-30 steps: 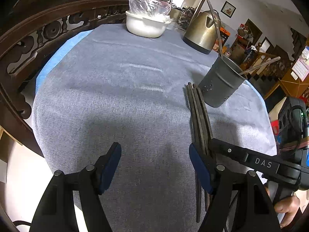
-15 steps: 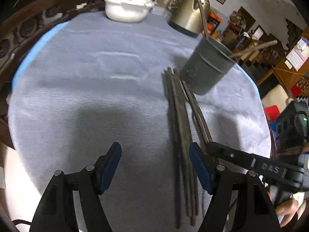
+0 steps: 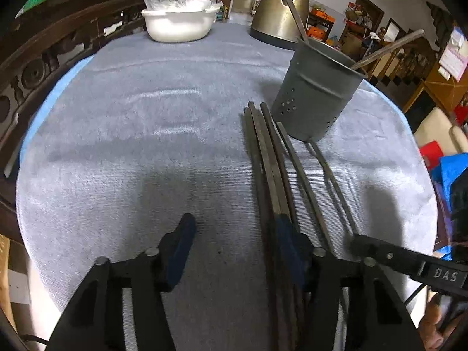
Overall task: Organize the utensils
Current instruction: 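Lower the left tool onto a chopstick while the right tool grasps another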
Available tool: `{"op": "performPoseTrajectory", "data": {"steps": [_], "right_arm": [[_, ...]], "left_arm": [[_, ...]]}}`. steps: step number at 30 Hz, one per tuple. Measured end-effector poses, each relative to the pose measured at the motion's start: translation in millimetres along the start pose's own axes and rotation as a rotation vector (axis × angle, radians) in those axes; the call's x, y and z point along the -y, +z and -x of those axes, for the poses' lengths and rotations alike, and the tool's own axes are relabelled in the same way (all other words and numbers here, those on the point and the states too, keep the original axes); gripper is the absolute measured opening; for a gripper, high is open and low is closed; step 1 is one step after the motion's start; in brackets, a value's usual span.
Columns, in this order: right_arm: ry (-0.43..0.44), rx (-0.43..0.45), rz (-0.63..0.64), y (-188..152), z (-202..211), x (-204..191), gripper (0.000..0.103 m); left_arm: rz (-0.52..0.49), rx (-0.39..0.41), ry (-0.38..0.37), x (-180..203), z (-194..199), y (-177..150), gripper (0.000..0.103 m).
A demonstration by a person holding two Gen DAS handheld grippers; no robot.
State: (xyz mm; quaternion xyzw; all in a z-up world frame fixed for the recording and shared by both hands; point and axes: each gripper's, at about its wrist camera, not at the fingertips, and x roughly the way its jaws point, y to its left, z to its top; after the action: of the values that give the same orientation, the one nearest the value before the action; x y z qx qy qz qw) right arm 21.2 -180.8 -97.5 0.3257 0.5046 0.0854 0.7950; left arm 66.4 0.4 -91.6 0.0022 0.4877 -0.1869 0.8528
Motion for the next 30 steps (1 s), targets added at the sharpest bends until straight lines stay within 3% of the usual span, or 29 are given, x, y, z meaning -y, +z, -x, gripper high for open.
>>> {"op": "performPoseTrajectory", "data": {"steps": [4, 7, 14, 23, 30], "right_arm": [[-0.008, -0.001, 0.004, 1, -2, -3, 0.009], [0.01, -0.008, -0.02, 1, -3, 2, 0.01], [-0.022, 0.0, -0.007, 12, 5, 1, 0.012], [-0.047, 0.082, 0.053, 59, 4, -14, 0.012], [-0.109, 0.016, 0.097, 66, -17, -25, 0.012]], "left_arm": [[-0.021, 0.004, 0.024, -7, 2, -1, 0.043], [-0.037, -0.003, 0.048, -12, 4, -3, 0.043], [0.002, -0.056, -0.06, -31, 9, 4, 0.043], [-0.026, -0.05, -0.076, -37, -1, 57, 0.043], [-0.011, -0.126, -0.133, -38, -33, 82, 0.043]]}}
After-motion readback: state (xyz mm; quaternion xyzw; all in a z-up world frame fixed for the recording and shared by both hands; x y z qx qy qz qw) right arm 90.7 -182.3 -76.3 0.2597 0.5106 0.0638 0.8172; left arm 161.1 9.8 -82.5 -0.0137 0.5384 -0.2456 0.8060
